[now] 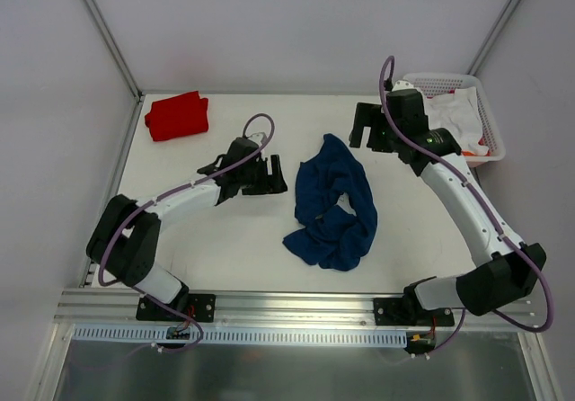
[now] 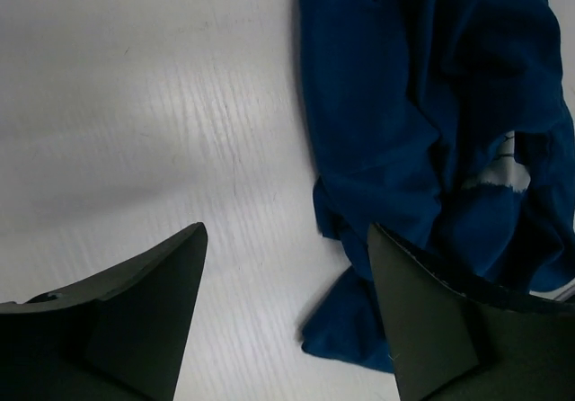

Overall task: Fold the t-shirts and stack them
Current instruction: Move the tshirt to the center of the board, then flatten out the tshirt

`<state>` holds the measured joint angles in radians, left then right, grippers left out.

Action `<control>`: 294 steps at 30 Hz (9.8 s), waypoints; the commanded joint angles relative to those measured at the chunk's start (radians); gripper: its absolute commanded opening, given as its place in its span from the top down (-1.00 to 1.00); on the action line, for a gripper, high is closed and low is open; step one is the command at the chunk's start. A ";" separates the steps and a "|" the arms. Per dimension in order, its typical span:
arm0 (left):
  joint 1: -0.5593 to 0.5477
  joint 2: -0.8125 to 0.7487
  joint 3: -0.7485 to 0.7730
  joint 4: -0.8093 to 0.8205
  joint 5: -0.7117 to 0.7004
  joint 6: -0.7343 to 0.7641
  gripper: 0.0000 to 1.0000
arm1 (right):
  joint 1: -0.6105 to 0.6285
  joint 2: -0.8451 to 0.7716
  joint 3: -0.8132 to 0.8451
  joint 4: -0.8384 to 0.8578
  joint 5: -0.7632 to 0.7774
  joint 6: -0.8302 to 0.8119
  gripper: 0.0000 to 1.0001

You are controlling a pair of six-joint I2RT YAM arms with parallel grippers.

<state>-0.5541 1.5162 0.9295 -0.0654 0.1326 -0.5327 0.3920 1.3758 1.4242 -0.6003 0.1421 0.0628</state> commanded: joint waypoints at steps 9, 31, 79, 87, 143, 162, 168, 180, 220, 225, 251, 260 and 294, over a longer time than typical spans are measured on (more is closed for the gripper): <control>-0.007 0.260 0.126 0.281 0.044 -0.053 -0.27 | 0.013 -0.187 0.005 0.065 -0.029 -0.006 -0.99; -0.006 0.512 0.308 0.293 0.096 -0.101 1.00 | 0.018 -0.228 -0.010 0.066 -0.042 -0.006 -0.99; 0.102 0.487 0.638 -0.057 -0.074 -0.049 -0.98 | 0.054 -0.075 -0.139 0.115 -0.053 0.017 -0.99; 0.056 0.312 0.453 -0.056 -0.039 -0.078 -0.98 | 0.051 0.268 -0.056 0.163 -0.088 -0.020 -0.99; -0.457 0.157 0.186 -0.080 -0.180 -0.222 -0.98 | -0.030 0.930 0.636 0.054 -0.282 -0.103 -0.99; -0.457 0.269 0.089 -0.017 -0.151 -0.274 -0.98 | -0.047 0.853 0.693 0.088 -0.363 -0.103 -0.99; -0.457 0.280 0.089 -0.016 -0.145 -0.277 -0.98 | -0.050 0.956 0.745 0.066 -0.374 -0.100 -0.99; -0.457 0.272 0.058 -0.008 -0.146 -0.294 -0.98 | -0.074 1.052 0.627 0.091 -0.343 -0.060 -0.99; -0.099 -0.016 -0.258 -0.008 -0.223 -0.322 -0.98 | -0.091 0.164 -0.314 0.246 -0.015 0.120 -0.99; -0.099 -0.039 -0.279 -0.008 -0.231 -0.326 -0.98 | -0.070 0.320 -0.196 0.272 -0.053 0.092 -0.98; -0.046 -0.071 -0.297 -0.010 -0.225 -0.305 -0.98 | -0.053 0.477 -0.376 0.405 -0.104 0.216 -0.96; 0.072 -0.083 -0.279 -0.010 -0.211 -0.267 -0.98 | 0.008 0.188 -0.617 0.398 -0.024 0.282 -0.96; 0.198 -0.030 0.003 -0.059 -0.142 -0.113 -0.98 | 0.238 -0.081 -0.573 0.126 0.214 0.295 -0.96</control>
<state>-0.3645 1.5627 0.8883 -0.0925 -0.0074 -0.6937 0.6189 1.3266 0.7559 -0.3923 0.2955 0.4198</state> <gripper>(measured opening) 0.990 0.978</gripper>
